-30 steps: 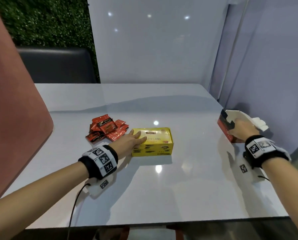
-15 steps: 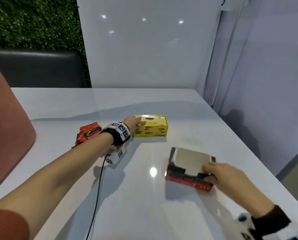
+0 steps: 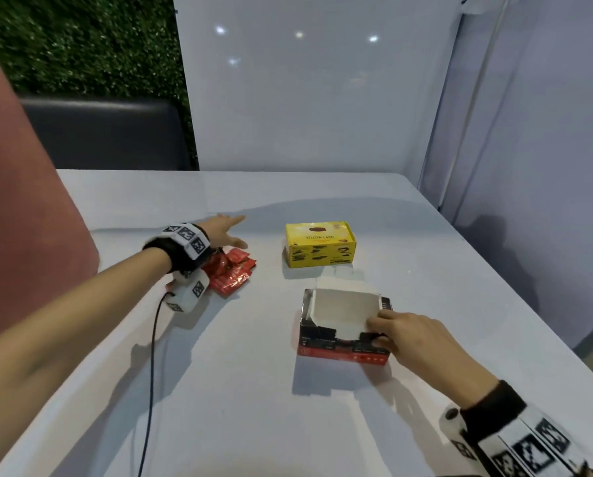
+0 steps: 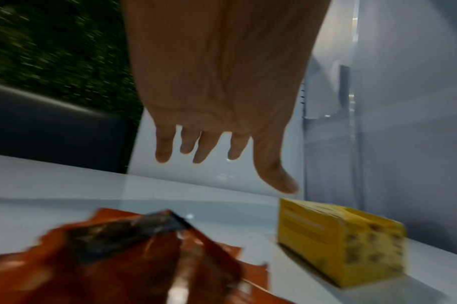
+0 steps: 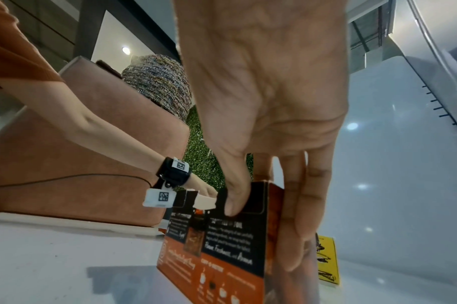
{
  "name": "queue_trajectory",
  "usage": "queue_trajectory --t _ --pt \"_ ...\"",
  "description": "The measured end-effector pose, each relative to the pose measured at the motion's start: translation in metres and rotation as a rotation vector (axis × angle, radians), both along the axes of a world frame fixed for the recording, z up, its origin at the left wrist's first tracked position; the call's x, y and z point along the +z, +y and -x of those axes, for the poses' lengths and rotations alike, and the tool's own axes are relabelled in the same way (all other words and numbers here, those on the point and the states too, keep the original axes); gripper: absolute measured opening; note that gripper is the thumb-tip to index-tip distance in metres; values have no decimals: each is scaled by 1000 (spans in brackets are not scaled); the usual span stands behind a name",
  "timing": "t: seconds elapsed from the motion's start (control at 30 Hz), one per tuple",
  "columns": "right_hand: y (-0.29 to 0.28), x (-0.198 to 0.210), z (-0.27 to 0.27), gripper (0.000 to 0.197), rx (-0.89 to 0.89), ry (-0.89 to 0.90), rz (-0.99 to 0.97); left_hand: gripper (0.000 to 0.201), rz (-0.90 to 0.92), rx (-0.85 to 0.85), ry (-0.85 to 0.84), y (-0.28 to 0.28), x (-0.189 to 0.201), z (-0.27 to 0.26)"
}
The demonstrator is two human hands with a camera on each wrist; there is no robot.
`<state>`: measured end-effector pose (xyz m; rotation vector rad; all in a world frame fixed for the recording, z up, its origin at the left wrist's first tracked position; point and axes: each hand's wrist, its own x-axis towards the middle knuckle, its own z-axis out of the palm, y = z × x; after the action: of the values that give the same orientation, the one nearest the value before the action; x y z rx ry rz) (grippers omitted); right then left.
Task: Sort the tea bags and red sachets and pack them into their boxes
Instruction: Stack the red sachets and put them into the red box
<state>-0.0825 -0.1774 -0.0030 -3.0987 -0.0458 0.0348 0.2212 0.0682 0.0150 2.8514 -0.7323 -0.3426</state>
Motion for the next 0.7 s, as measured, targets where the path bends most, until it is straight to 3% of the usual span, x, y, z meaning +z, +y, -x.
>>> queue_trajectory --t 0.23,0.4,0.5,0.7 --pt "7 4 -6 18 42 50 116 120 -124 178 184 63 -6 -13" --pt "15 25 1 36 -19 93 194 117 -161 190 145 45 -24 -16" --pt "26 35 12 51 -46 87 213 118 -180 98 186 34 -31 -12" --pt "55 37 34 70 47 -103 -20 99 -259 -6 202 28 -35 17"
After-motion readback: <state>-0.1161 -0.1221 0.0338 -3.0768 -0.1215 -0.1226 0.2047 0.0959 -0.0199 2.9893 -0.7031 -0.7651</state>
